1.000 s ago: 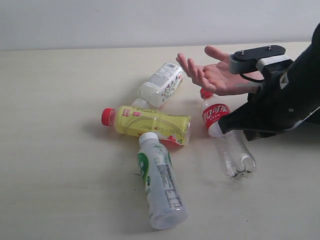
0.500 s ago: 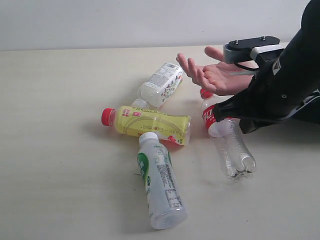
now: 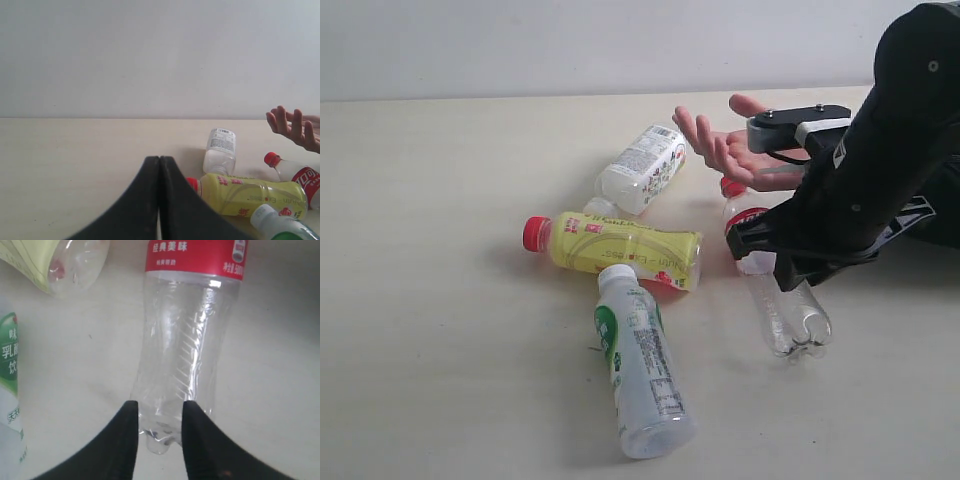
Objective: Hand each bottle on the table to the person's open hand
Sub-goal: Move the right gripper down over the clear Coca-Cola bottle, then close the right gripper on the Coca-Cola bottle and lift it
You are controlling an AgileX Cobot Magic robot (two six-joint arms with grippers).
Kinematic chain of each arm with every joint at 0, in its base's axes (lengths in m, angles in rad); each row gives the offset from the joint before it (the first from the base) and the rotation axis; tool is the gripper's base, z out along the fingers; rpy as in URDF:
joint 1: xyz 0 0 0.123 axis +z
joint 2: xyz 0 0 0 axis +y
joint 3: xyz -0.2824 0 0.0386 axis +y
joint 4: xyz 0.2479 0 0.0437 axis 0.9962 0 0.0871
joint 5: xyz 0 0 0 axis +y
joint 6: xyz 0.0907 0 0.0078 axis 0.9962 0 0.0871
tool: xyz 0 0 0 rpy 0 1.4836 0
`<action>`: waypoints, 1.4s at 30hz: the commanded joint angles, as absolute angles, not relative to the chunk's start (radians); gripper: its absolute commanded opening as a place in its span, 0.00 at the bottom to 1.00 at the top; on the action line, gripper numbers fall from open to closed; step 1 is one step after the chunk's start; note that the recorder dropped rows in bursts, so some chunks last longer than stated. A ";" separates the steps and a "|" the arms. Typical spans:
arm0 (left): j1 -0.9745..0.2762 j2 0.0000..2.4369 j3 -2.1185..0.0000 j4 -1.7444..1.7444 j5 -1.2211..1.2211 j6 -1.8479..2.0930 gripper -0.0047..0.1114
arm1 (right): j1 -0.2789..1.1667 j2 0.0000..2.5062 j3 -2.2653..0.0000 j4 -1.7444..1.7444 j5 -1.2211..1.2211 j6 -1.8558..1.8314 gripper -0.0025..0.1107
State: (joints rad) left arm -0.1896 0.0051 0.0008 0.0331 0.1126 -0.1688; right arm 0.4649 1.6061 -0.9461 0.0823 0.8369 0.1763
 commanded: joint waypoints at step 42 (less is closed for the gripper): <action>-0.185 0.000 0.000 0.037 0.104 -0.163 0.04 | 0.466 1.882 -1.043 -0.160 0.623 0.406 0.65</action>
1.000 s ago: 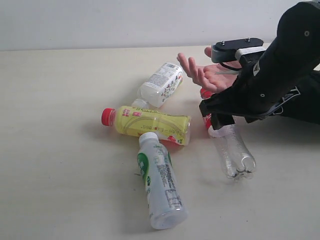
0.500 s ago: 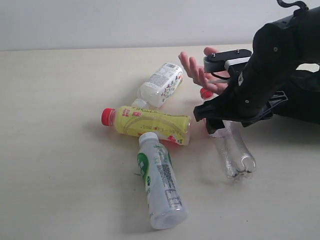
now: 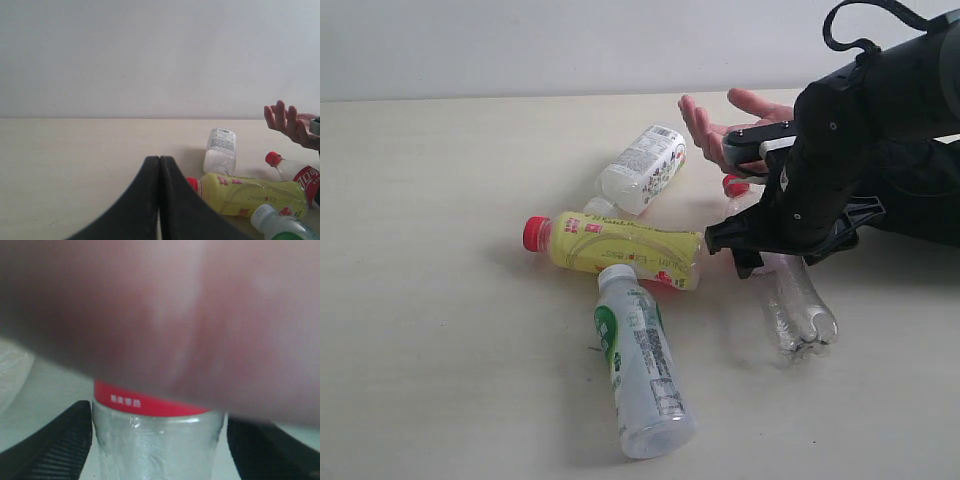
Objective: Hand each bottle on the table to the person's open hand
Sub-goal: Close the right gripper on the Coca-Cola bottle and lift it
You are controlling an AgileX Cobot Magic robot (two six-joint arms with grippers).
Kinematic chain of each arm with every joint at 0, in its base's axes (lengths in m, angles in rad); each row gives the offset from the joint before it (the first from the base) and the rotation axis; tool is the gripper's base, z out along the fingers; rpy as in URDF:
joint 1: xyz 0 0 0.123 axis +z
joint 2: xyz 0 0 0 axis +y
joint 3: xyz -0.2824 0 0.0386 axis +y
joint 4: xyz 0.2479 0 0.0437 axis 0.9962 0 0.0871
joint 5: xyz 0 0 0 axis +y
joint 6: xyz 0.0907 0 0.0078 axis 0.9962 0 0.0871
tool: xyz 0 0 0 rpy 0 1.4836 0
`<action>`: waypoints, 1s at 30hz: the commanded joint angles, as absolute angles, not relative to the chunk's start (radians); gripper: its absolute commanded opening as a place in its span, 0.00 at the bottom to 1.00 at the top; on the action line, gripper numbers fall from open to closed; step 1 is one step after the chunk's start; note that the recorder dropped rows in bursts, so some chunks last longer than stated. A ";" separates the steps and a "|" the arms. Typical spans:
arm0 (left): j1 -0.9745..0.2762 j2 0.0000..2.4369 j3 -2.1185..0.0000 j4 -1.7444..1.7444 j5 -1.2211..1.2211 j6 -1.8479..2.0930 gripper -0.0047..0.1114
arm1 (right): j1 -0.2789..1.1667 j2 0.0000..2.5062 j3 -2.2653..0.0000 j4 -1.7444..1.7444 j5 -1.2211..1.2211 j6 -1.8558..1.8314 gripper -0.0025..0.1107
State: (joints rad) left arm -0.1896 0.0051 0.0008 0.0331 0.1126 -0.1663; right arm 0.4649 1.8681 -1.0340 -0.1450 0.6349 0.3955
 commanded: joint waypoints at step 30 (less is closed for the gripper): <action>-0.185 0.000 0.000 0.037 0.104 -0.163 0.04 | 0.466 1.762 -1.043 -0.138 0.797 0.393 0.02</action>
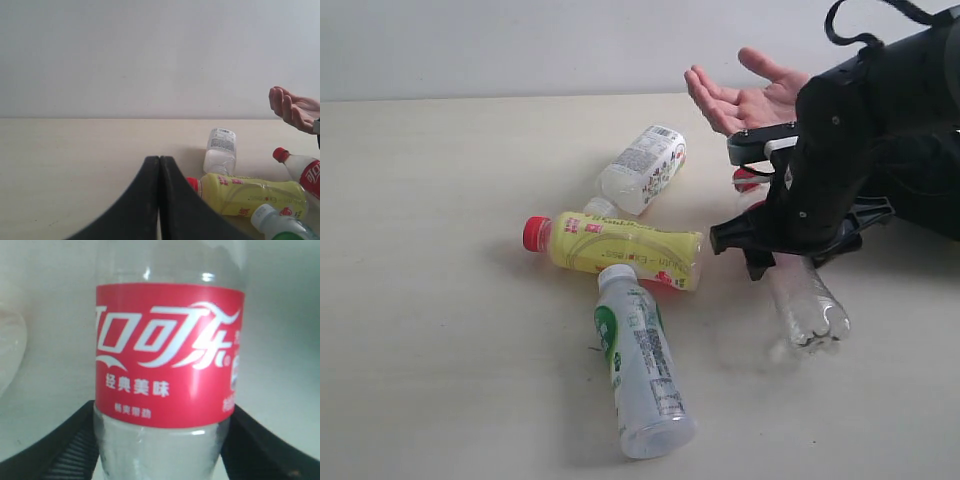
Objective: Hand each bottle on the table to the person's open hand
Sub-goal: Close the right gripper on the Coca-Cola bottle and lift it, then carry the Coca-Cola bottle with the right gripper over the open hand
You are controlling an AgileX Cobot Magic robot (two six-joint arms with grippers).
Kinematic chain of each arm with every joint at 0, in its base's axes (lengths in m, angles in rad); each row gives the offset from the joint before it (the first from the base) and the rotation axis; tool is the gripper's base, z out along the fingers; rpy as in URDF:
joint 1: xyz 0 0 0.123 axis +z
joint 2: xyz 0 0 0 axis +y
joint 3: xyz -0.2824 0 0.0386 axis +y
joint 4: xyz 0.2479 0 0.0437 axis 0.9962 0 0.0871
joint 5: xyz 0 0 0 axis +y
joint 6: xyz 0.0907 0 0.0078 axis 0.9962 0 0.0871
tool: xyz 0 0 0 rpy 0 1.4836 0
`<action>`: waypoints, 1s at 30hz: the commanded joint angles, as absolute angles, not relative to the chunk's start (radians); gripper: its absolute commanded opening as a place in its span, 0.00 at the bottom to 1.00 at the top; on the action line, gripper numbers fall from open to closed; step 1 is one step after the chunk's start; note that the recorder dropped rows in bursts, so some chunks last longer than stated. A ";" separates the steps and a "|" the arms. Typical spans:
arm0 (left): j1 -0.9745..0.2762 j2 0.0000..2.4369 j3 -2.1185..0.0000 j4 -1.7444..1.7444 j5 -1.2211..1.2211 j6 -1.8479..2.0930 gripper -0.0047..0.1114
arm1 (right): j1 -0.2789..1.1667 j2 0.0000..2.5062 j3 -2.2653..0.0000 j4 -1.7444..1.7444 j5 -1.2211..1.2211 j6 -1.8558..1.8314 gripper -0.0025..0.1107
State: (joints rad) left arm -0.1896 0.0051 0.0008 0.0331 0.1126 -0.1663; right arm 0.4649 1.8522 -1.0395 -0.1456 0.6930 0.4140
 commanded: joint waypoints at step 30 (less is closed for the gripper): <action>-0.185 0.000 0.000 0.037 0.104 -0.163 0.04 | 0.466 0.782 -0.804 0.010 1.221 0.232 0.02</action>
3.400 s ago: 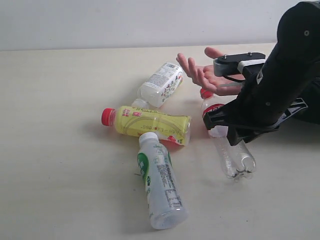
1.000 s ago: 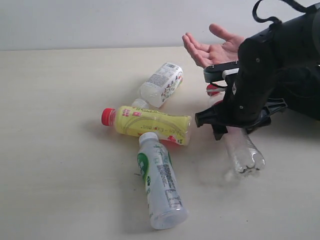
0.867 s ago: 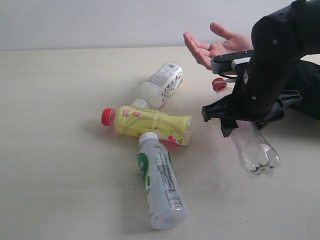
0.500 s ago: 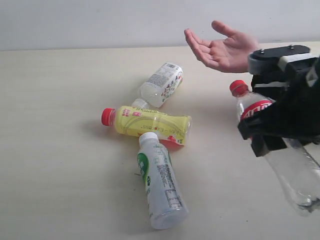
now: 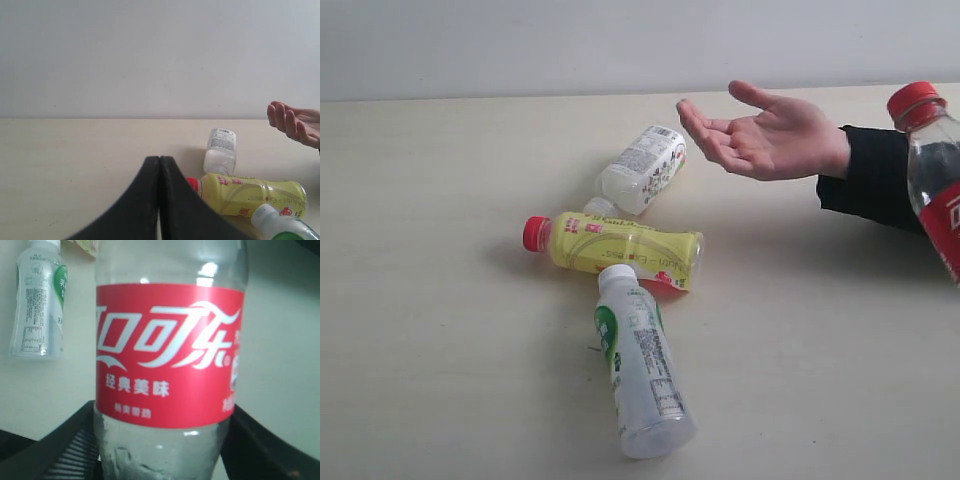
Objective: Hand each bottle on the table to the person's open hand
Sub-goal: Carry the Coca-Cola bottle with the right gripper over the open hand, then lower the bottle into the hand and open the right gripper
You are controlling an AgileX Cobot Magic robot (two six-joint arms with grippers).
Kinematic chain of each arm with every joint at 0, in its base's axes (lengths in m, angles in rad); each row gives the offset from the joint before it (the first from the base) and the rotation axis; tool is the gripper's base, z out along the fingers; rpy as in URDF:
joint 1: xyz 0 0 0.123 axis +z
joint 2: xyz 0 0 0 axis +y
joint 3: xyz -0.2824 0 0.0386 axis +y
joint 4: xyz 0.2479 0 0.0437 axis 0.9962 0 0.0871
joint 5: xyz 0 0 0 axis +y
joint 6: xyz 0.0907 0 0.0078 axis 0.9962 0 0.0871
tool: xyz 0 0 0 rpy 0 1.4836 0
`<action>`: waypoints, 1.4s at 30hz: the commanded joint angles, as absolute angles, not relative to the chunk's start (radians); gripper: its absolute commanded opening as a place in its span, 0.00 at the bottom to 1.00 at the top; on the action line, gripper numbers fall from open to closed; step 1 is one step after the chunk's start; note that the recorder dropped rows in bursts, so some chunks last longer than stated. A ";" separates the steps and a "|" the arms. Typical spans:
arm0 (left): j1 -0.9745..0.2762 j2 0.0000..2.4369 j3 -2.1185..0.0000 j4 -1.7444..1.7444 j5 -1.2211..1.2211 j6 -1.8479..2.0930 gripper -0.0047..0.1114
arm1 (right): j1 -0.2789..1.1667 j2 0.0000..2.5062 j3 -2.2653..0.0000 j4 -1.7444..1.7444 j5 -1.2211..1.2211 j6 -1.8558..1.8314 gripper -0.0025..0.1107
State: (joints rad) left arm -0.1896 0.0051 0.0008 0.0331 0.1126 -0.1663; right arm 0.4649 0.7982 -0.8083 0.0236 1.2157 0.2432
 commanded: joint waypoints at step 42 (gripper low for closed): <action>-0.185 0.000 0.000 0.037 0.104 -0.163 0.04 | 0.462 1.809 -1.442 -0.088 1.113 0.215 0.02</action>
State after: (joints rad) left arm -0.1896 0.0051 0.0008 0.0331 0.1126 -0.1663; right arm 0.4649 1.8045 -1.4317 -0.0756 1.1010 0.2108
